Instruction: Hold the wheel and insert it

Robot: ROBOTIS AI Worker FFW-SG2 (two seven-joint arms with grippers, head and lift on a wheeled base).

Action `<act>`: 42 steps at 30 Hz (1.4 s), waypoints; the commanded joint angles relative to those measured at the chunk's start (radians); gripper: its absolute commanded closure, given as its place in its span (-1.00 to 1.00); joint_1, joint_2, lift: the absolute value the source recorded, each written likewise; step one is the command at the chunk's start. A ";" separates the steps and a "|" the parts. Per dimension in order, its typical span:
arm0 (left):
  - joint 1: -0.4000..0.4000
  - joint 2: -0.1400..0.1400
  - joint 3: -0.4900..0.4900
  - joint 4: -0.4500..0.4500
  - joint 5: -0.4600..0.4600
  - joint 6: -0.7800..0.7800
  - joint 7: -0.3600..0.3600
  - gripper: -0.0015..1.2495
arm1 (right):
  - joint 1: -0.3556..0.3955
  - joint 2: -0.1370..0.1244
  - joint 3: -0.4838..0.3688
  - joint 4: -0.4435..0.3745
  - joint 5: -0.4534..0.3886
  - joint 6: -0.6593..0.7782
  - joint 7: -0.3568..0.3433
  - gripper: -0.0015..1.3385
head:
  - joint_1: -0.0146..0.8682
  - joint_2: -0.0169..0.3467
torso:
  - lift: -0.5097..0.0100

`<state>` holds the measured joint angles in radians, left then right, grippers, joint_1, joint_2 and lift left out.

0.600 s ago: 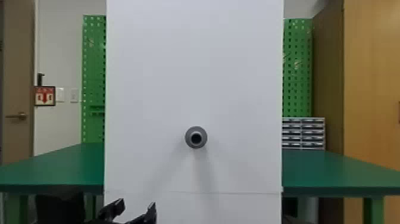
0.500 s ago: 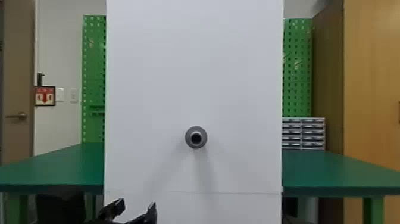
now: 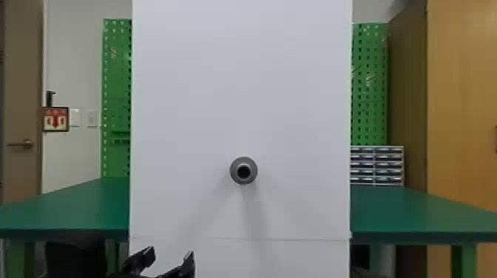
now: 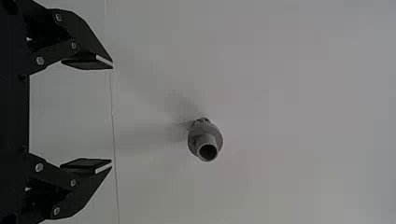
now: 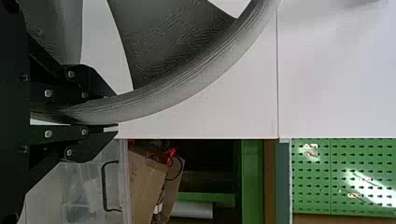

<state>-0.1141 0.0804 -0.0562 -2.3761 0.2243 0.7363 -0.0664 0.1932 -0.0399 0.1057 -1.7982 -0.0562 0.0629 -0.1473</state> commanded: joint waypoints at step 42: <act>-0.006 0.001 -0.001 0.000 0.001 0.014 0.002 -0.20 | -0.098 0.009 -0.029 -0.326 -0.014 0.396 0.000 0.77 | -0.97 -0.62 | -0.91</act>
<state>-0.1192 0.0813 -0.0562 -2.3761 0.2265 0.7499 -0.0645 0.1162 -0.0225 0.0762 -2.0825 -0.0515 0.3852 -0.1473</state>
